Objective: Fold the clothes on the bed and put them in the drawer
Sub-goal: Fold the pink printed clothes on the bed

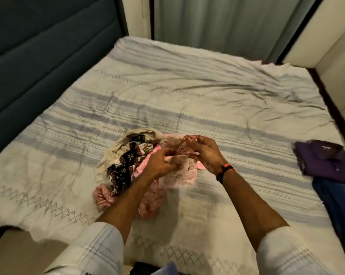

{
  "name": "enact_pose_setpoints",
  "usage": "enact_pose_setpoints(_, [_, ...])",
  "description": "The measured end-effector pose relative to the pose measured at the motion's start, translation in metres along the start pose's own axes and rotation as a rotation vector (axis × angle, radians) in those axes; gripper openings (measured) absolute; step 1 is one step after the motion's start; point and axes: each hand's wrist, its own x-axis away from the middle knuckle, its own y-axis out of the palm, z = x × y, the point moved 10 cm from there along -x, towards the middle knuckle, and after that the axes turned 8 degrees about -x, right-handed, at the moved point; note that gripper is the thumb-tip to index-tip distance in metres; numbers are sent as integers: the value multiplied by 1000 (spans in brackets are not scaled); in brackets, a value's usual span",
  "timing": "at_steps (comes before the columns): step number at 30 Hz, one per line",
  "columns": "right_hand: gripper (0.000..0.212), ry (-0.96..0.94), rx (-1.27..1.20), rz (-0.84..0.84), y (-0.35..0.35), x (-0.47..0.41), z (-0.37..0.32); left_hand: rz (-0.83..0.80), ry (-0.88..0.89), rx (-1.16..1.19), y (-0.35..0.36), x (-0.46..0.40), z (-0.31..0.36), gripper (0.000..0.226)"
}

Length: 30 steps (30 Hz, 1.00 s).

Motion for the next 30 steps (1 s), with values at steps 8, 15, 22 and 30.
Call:
enact_pose_setpoints(8, [19, -204, -85, -132, -36, 93, -86, -16, 108, 196, 48, 51, 101, 65])
enact_pose_setpoints(15, [24, -267, -176, -87, -77, 144, -118, 313, 165, -99, 55, 75, 161, 31])
enact_pose_setpoints(22, [48, -306, 145, 3, -127, 147, -131, 254, 235, 194, 70, 57, 220, 34])
enact_pose_setpoints(30, [49, -499, 400, 111, -179, 143, -179, 28, 274, 387, 91, 10, 294, 16])
